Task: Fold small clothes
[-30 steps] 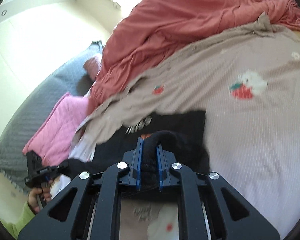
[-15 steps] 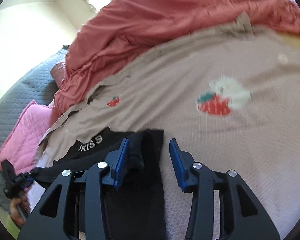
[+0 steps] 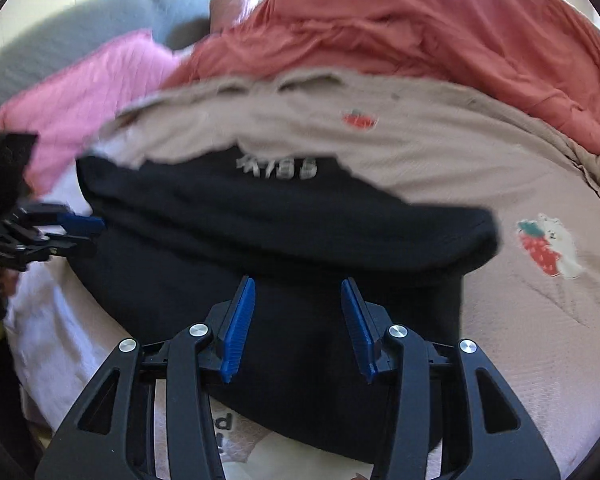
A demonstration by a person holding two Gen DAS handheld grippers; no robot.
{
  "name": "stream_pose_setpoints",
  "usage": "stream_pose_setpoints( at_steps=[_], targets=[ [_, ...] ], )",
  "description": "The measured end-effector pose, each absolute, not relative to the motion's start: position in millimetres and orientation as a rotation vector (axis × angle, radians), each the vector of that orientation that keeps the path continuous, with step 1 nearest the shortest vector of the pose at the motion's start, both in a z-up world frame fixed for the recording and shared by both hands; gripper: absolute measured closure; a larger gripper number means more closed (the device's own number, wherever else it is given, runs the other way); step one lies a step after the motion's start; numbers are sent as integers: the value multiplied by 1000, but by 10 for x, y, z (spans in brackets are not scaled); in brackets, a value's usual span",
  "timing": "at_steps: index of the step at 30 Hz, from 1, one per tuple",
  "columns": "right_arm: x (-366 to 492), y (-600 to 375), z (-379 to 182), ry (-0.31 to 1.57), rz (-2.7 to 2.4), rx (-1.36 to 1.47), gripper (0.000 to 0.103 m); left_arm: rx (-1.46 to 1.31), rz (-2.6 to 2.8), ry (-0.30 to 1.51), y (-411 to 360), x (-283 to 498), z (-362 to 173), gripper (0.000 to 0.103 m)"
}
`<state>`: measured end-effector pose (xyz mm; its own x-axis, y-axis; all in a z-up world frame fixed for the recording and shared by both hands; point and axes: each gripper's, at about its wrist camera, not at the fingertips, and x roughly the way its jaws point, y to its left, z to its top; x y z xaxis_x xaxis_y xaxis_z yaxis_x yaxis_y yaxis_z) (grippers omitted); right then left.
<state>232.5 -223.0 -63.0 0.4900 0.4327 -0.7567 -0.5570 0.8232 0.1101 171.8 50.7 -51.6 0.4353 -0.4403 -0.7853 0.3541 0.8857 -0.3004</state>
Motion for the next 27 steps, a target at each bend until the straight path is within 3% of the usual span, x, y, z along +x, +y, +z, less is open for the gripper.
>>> stream_pose_setpoints(
  at_steps=[9, 18, 23, 27],
  targets=[
    [2437, -2221, -753, 904, 576, -125, 54, -140, -498, 998, 348, 1946, -555, 49],
    [2553, -2479, -698, 891, 480, -79, 45, -193, -364, 972, 289, 2455, -568, 49],
    [2655, -2688, -692, 905, 435, 28, 45, -236, -285, 913, 365, 2628, -364, 47],
    [2689, -2790, -686, 914, 401, 67, 38, -249, -244, 885, 532, 2528, -221, 41]
  ],
)
